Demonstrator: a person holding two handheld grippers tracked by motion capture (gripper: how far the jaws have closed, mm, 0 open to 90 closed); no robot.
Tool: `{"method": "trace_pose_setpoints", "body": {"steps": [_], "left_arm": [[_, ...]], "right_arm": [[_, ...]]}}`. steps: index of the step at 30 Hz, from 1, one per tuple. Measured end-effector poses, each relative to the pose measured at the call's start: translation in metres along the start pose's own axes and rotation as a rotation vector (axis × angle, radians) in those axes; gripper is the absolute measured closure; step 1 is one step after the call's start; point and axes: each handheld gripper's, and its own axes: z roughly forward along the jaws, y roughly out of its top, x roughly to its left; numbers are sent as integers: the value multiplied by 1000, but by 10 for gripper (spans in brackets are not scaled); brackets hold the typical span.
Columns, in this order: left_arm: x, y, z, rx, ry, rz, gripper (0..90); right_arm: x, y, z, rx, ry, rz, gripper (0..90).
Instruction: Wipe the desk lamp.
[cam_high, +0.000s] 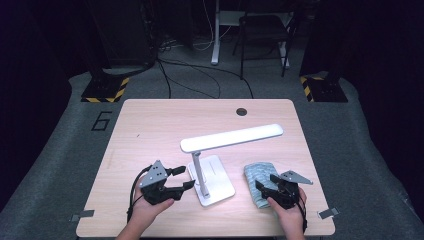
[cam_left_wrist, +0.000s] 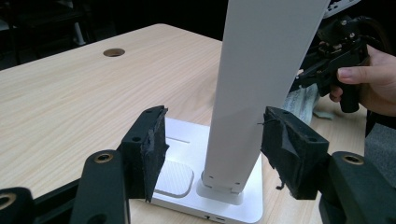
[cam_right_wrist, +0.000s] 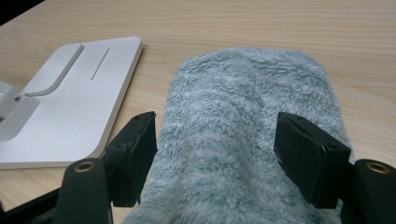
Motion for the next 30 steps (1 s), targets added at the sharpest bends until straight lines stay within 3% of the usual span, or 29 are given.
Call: {"method": "trace_pose_setpoints", "body": {"steps": [6,7,15,19,24,30], "left_arm": [[2,0,0,-4,11,10,397],[2,0,0,1,4,-6,397],[6,-4,4,41,19,-16,354],[8,-5,6,63,18,-22,343],[10,-6,5,64,17,-25,342],[11,-4,2,46,22,-26,345]], "right_arm": [[4,3,-6,-34,-15,-2,281],[5,3,-7,-43,-17,-2,281],[10,9,-14,-81,-12,-25,275],[19,12,-16,-102,-16,-74,275],[30,15,-20,-126,4,-91,275],[55,21,-21,-146,71,-127,306]]}}
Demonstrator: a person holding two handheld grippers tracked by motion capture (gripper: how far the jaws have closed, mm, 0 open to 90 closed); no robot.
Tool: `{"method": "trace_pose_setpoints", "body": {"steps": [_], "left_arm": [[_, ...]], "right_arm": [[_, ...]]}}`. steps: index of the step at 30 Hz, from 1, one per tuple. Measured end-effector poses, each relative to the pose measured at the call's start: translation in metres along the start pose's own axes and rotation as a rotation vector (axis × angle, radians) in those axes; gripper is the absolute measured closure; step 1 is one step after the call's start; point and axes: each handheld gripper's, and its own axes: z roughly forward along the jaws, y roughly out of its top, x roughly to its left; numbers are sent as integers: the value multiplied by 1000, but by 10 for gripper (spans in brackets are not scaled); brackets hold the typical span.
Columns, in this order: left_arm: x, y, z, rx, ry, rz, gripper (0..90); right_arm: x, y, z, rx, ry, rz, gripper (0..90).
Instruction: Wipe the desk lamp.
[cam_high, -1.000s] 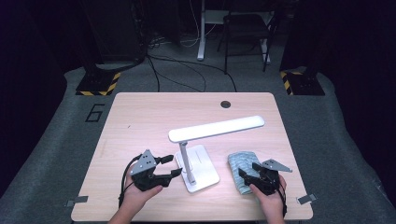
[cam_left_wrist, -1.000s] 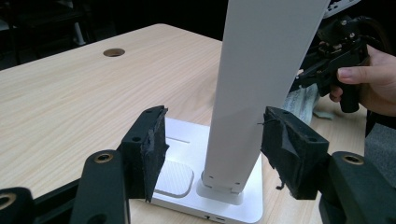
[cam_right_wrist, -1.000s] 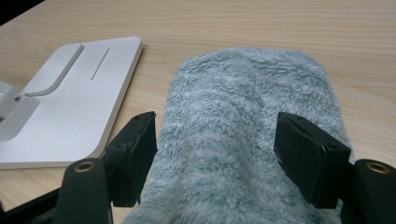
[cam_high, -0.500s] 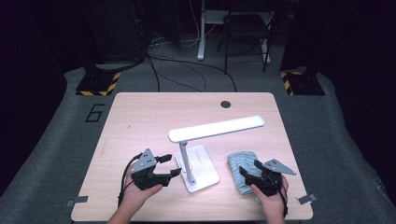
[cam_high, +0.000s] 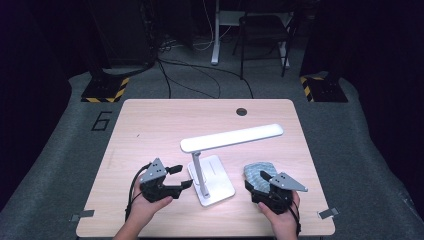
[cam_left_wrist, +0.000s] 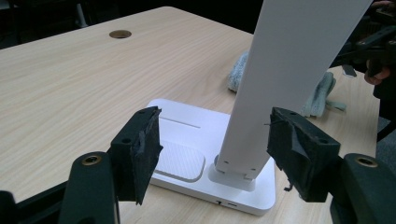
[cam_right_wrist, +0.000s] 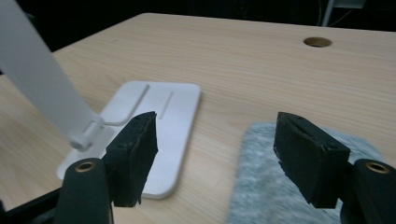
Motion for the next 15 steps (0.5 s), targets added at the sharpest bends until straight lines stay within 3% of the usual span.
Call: {"method": "trace_pose_setpoints", "body": {"steps": [1,4,9,10,11,13,15], "left_arm": [[0,1,-1,-7,3,-2,345],[2,2,-4,-9,11,4,345],[7,3,-11,-28,39,3,345],[8,3,-14,-27,40,4,345],[10,4,-17,-36,50,4,346],[11,3,-18,-39,53,2,348],[16,2,-22,-46,70,-6,348]], "right_arm": [[8,4,2,-4,26,7,319],[16,7,4,-13,41,2,319],[52,17,17,10,143,-91,369],[52,17,17,10,143,-91,369],[64,19,23,21,188,-109,382],[68,19,26,26,203,-116,391],[85,21,40,35,234,-154,425]]}}
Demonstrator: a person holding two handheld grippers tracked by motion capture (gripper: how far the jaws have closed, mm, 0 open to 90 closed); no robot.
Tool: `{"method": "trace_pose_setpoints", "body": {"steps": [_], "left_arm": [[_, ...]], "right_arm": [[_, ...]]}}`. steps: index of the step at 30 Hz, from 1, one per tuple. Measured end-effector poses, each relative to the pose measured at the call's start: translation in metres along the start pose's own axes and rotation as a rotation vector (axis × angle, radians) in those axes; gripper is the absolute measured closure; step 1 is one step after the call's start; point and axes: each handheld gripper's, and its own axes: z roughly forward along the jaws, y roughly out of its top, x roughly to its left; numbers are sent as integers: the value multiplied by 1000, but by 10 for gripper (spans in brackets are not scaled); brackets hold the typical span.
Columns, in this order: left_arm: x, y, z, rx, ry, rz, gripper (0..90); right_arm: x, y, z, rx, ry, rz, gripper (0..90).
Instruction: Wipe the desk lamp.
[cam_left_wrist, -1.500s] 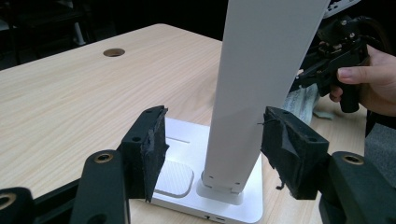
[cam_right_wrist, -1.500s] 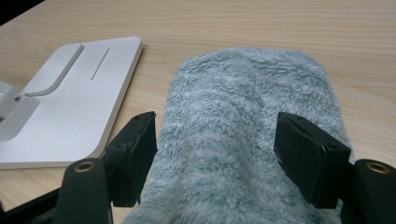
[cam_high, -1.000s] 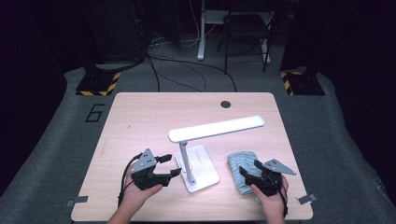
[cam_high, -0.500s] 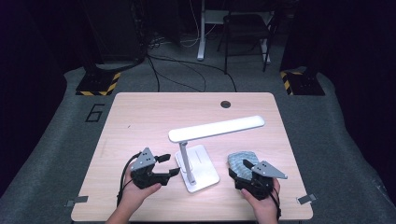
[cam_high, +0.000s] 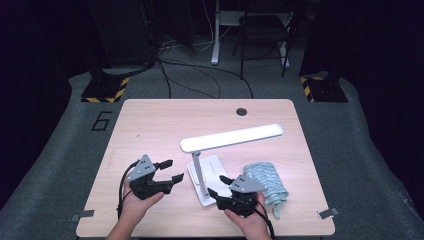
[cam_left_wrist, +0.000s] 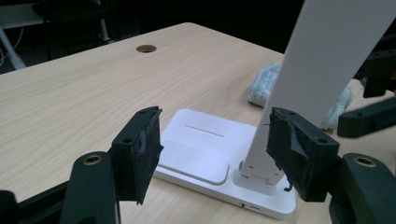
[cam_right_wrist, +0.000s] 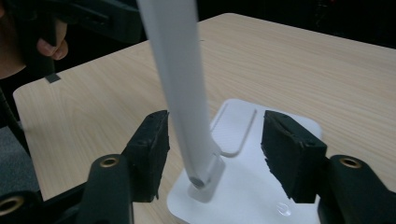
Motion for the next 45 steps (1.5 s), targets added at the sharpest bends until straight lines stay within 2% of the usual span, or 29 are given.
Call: {"method": "trace_pose_setpoints", "body": {"steps": [2,3,5,6,7,11,12,15,18,19,25,28,33,36,37,39,40,42,45], "left_arm": [[2,0,-2,-2,6,-2,348],[4,0,-3,-1,7,-6,349],[7,-1,-5,-13,21,-12,349],[8,-1,-6,-14,21,-16,349],[10,-1,-7,-17,25,-22,350],[13,-1,-9,-16,30,-23,351],[13,-2,-9,-21,32,-33,351],[13,-2,-9,-22,34,-34,351],[13,-3,-9,-22,35,-33,353],[13,-3,-9,-18,36,-32,353],[13,-3,-6,-12,32,-29,355],[13,-3,-5,-11,31,-28,356],[13,-3,-6,-16,29,-33,364],[10,-2,-6,-24,15,-39,373],[7,-1,-4,-27,3,-26,376],[5,0,-3,-23,-2,-19,379],[4,0,-2,-17,1,-8,386],[1,0,1,-11,1,4,395],[-4,2,6,-12,-30,1,406]], "right_arm": [[2,1,3,2,6,-8,429],[7,6,12,7,9,-42,462],[10,8,14,-3,22,-27,468],[11,11,19,-2,28,-45,491],[12,14,24,-1,40,-32,504],[13,16,30,-9,37,-49,538],[12,16,31,-1,25,-70,557],[14,19,35,1,11,-69,643],[15,21,36,0,4,-74,656],[15,21,37,3,3,-89,658],[14,22,35,15,26,-88,706],[14,23,34,22,22,-115,744],[14,23,31,27,83,-147,758],[9,21,27,29,127,-132,751],[6,18,23,27,147,-116,743],[4,17,21,24,149,-107,727],[2,14,16,19,119,-97,682],[1,13,14,9,126,-102,682],[-2,5,8,20,80,-115,681]]}}
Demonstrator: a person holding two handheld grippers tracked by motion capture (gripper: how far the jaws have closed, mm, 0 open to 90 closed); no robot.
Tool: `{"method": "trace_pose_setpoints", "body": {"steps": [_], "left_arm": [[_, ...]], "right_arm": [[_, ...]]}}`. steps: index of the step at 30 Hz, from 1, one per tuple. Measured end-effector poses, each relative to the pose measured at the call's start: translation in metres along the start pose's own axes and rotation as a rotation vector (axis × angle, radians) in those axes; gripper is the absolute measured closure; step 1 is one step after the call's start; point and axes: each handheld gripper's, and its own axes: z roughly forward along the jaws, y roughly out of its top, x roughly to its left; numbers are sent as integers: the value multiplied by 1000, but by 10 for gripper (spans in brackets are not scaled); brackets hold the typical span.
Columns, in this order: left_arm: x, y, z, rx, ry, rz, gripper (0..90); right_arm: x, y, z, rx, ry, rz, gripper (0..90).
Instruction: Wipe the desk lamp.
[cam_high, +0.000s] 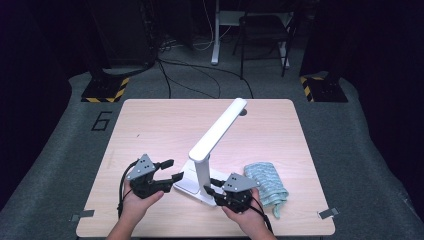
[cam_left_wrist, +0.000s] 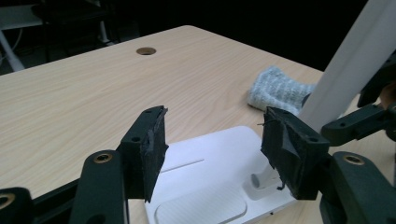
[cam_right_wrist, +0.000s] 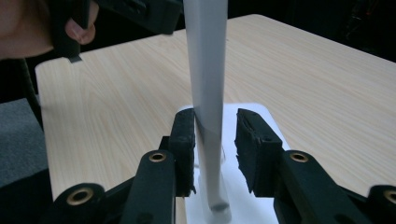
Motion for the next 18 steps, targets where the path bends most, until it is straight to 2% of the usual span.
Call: {"method": "trace_pose_setpoints", "body": {"steps": [2,3,4,5,7,8,9,10,13,14,18], "left_arm": [[-4,2,6,4,-26,16,423],[-4,2,6,4,-26,16,433],[-7,3,9,12,-46,24,433],[-8,4,10,15,-58,28,438],[-11,5,14,13,-85,20,443],[-14,8,18,14,-110,44,471],[-16,9,20,15,-130,30,477],[-16,9,20,15,-130,30,489],[-24,14,24,7,-213,58,500],[-24,14,24,7,-213,58,500],[-30,17,36,17,-261,62,504]], "right_arm": [[-3,-9,-5,9,-26,4,683],[-3,-9,-5,9,-26,4,683],[-4,-11,-6,8,-39,3,684],[-8,-15,-10,6,-61,42,687],[-10,-16,-12,4,-68,55,694],[-14,-17,-16,-2,-92,84,693],[-15,-18,-17,-9,-91,97,691],[-15,-18,-17,-9,-91,97,691],[-18,-21,-24,-17,-102,108,669],[-18,-21,-24,-17,-102,108,669],[-19,-27,-35,-19,-102,146,638]]}}
